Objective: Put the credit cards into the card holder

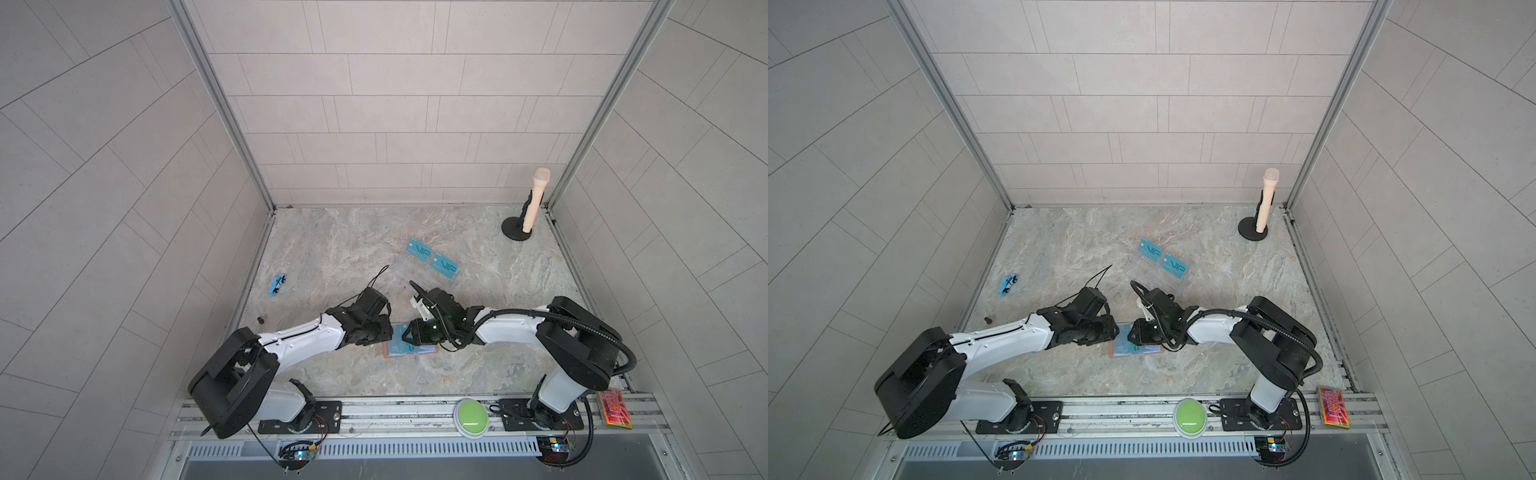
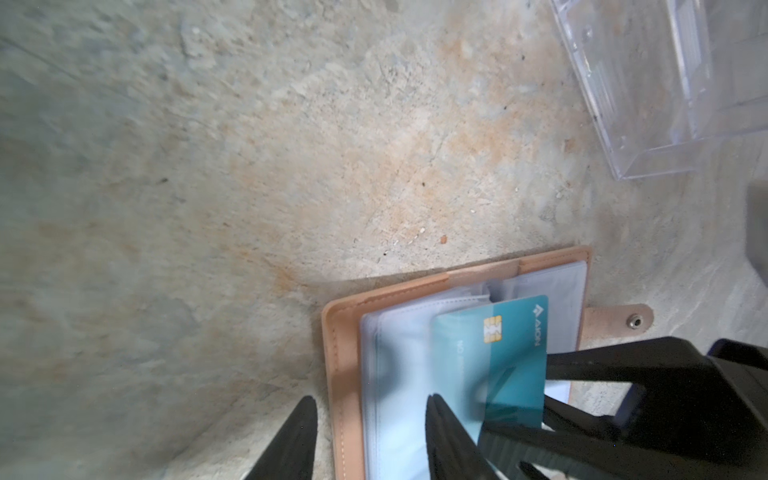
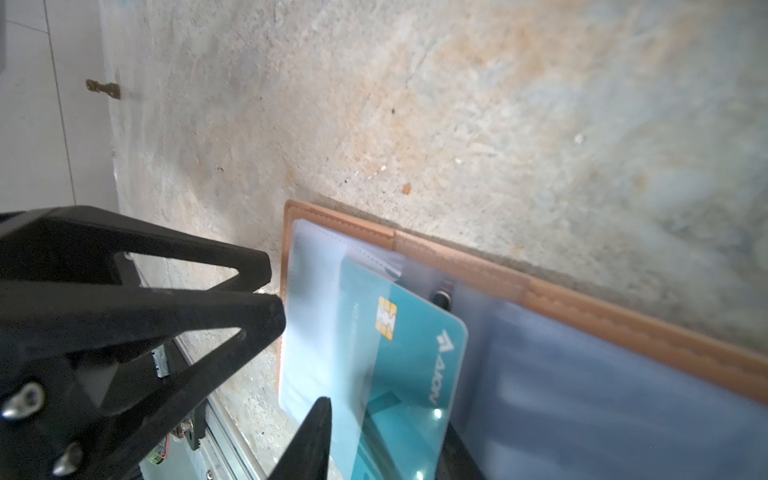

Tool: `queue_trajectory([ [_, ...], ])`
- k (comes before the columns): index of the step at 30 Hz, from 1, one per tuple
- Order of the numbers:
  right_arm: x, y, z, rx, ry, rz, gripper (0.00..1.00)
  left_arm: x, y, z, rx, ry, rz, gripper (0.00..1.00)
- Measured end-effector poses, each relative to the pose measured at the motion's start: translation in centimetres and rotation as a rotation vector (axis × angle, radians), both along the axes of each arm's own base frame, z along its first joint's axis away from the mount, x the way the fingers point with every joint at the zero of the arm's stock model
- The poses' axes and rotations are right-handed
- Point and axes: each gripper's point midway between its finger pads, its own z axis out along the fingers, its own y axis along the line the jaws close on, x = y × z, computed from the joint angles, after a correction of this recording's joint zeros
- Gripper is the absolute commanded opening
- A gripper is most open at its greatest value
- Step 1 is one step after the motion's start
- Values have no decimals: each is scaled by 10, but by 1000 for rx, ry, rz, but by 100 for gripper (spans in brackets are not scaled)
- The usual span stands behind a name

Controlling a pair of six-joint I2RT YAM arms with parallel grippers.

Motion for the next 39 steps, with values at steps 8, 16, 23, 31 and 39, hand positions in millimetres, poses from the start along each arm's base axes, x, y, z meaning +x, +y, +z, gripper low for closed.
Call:
queue_trajectory([
  [8,-14,1,3,-74,-11,82,47,-4,-10,-7,-85,3,-11,46],
  [16,-24,5,1,-192,-21,142,47,-2,-14,-6,-134,-10,16,46],
  [23,-24,6,-1,-210,-3,126,50,-4,-13,-6,-153,-14,38,46],
  [31,-22,2,8,-244,13,98,55,-5,-11,-2,-154,-19,39,46],
  [39,-20,-5,13,-289,-3,98,57,-6,-11,-3,-155,-12,36,46],
])
